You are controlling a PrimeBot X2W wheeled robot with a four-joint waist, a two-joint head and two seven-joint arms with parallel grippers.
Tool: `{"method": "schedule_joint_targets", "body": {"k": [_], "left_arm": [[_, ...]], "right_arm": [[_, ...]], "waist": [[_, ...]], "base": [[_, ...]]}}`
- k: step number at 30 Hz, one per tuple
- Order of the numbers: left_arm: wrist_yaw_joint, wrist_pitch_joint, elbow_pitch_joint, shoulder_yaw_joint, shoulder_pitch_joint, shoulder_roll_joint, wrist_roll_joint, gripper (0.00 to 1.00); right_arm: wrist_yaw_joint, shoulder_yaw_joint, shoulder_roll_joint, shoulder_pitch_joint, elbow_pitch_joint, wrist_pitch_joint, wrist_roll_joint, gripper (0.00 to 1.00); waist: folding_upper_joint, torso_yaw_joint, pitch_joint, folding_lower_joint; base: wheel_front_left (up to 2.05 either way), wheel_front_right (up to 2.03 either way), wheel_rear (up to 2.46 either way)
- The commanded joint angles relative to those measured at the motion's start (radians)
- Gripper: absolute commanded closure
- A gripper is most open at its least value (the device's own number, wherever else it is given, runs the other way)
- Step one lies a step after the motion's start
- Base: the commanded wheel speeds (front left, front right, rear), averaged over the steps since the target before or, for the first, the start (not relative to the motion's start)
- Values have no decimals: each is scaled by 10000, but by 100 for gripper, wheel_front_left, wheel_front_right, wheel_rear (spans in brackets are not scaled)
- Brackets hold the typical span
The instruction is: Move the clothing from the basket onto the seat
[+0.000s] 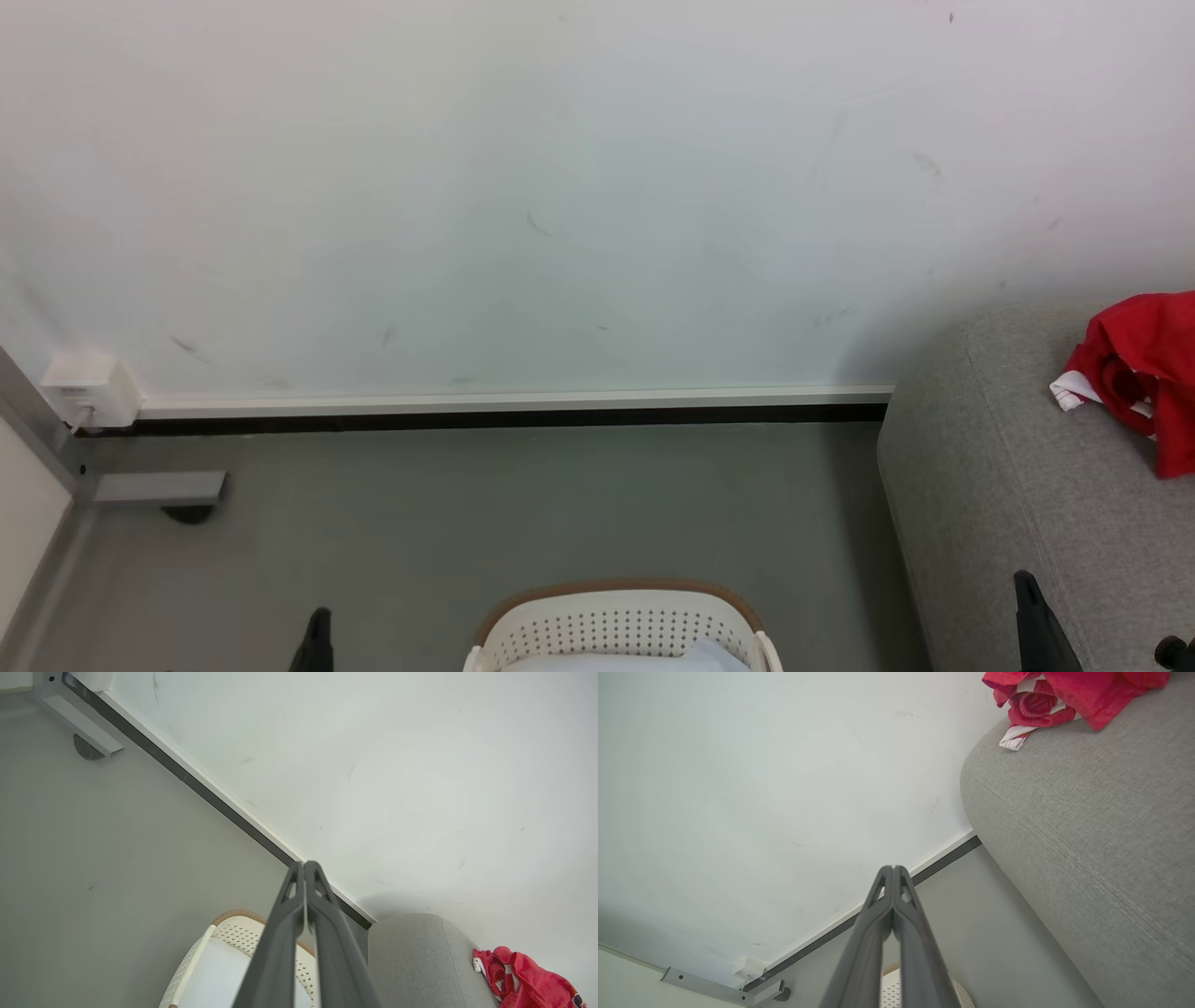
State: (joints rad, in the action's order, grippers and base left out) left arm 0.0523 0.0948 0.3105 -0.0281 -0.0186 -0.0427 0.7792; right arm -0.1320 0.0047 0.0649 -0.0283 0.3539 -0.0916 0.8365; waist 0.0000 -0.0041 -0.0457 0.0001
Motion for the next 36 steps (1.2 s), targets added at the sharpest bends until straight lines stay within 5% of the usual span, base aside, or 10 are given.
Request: {"method": "schedule_joint_targets", "body": {"k": [1, 36], "left_arm": [[53, -84, -153, -81, 268, -60, 404, 100], [431, -1095, -419, -484, 803, -87, 4317, 100]], "right_arm": [[8, -84, 28, -275, -192, 88, 376, 100], [14, -647, -57, -586, -662, 1075, 4030, 100]], "waist": [[0, 2, 9, -1], [0, 17, 201, -1]], "base": [[0, 0, 0], [0, 0, 0]]}}
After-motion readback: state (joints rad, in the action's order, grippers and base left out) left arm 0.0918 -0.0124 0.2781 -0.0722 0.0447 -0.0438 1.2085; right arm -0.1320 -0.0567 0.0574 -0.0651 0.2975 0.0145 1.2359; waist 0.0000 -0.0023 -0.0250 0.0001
